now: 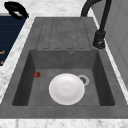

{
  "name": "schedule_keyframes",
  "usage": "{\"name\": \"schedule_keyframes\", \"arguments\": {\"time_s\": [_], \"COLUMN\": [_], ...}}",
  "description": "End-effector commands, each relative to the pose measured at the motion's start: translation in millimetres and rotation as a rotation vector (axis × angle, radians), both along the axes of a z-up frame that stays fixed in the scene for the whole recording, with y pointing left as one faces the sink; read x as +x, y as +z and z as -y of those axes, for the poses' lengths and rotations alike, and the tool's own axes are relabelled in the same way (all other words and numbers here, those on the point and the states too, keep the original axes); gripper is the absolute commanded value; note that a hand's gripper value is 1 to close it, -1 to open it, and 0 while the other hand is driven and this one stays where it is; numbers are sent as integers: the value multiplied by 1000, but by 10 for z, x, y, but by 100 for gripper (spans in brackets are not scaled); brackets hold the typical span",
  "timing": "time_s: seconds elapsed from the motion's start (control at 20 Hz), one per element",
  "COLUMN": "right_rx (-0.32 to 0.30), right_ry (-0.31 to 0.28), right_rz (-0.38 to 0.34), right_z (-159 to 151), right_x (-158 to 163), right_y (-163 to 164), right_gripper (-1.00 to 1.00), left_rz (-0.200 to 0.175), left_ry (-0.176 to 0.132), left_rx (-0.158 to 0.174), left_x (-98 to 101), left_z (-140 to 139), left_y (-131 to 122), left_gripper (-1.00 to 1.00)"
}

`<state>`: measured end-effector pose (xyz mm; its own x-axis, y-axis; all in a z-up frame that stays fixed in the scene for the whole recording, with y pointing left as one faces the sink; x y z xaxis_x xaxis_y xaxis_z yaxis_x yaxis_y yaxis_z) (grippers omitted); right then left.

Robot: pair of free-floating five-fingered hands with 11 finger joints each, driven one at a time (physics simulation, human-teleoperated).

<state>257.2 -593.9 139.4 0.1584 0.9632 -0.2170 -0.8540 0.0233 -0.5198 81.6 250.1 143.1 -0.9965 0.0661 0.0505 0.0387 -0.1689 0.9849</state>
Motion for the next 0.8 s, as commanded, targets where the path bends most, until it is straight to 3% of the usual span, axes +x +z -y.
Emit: {"name": "schedule_keyframes", "arguments": {"time_s": [0.0,0.2,0.25,0.4,0.75], "right_rx": [-2,-40,-52,-87,-94], "right_ry": [-45,-51,-55,-71,-14], "right_rz": [59,124,139,328,498], "right_z": [-12,-72,-97,-107,22], "right_x": [66,-10,-31,-76,-359], "right_y": [-161,-176,-181,-155,-184], "right_gripper": [-100,-100,100,100,100], "left_rz": [0,0,0,0,0], "left_ry": [0,0,0,0,0], "left_rx": [0,0,0,0,0], "left_x": [0,0,0,0,0], "left_z": [0,0,0,0,0], "left_y": [0,0,0,0,0], "left_gripper": [0,0,0,0,0]}}
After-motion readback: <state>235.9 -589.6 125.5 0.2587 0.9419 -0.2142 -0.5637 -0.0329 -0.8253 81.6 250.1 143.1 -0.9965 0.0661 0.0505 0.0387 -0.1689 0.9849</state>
